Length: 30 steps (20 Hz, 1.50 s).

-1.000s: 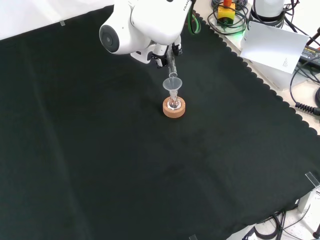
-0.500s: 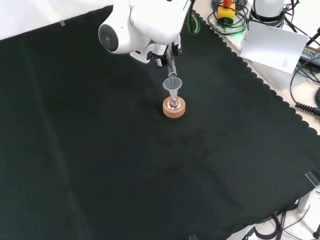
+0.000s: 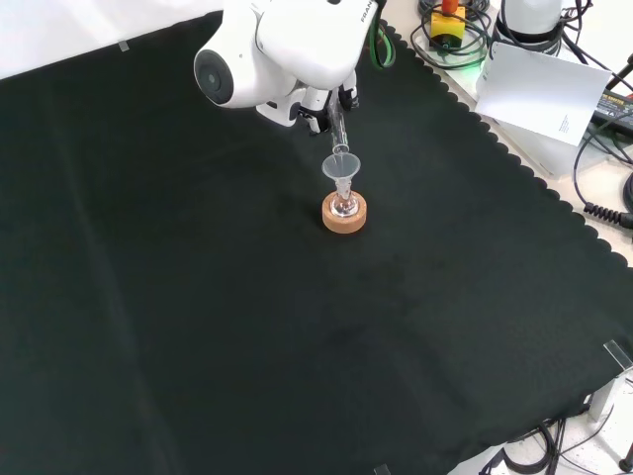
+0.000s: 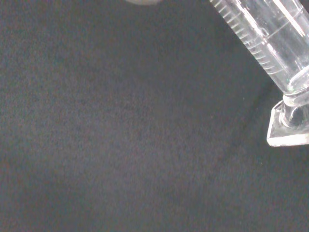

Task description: Pour the water from the graduated cylinder into the round-bottom flask.

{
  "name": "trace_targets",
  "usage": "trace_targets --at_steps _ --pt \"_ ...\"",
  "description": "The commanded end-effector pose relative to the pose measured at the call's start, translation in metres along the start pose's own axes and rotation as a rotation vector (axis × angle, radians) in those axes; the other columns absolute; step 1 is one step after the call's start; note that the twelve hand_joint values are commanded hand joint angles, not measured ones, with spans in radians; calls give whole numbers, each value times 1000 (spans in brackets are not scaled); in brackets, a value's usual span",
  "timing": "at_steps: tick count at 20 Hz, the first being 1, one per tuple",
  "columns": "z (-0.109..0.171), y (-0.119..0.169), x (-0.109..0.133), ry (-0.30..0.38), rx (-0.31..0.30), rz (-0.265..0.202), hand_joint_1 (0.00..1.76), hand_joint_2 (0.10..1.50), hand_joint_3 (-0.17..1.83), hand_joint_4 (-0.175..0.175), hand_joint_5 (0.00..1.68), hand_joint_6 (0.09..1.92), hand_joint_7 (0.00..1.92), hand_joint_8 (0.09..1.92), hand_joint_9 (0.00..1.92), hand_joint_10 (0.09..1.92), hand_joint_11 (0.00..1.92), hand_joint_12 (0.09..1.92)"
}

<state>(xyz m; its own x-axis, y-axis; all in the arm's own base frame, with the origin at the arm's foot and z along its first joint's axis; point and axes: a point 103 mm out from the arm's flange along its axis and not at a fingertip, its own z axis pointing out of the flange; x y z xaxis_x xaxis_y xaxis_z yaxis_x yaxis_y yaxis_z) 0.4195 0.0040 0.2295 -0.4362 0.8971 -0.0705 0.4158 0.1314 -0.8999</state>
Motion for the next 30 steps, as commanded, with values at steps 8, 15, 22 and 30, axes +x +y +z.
trace_targets --at_steps 8,15,22,30 --pt "0 -6 1 20 -151 -27 1270 1083 0 -175 1027 904 1068 896 1521 87 1285 768" --pt "2 -15 -5 35 -269 -57 1270 1085 1 -175 1024 909 1063 902 1515 87 1284 766" --pt "9 -21 -12 118 -398 -144 1268 1087 1 -175 1019 916 1057 911 1511 87 1280 763" --pt "19 -17 -26 244 -518 -208 1268 1089 2 -175 1015 924 1052 919 1510 87 1280 763"
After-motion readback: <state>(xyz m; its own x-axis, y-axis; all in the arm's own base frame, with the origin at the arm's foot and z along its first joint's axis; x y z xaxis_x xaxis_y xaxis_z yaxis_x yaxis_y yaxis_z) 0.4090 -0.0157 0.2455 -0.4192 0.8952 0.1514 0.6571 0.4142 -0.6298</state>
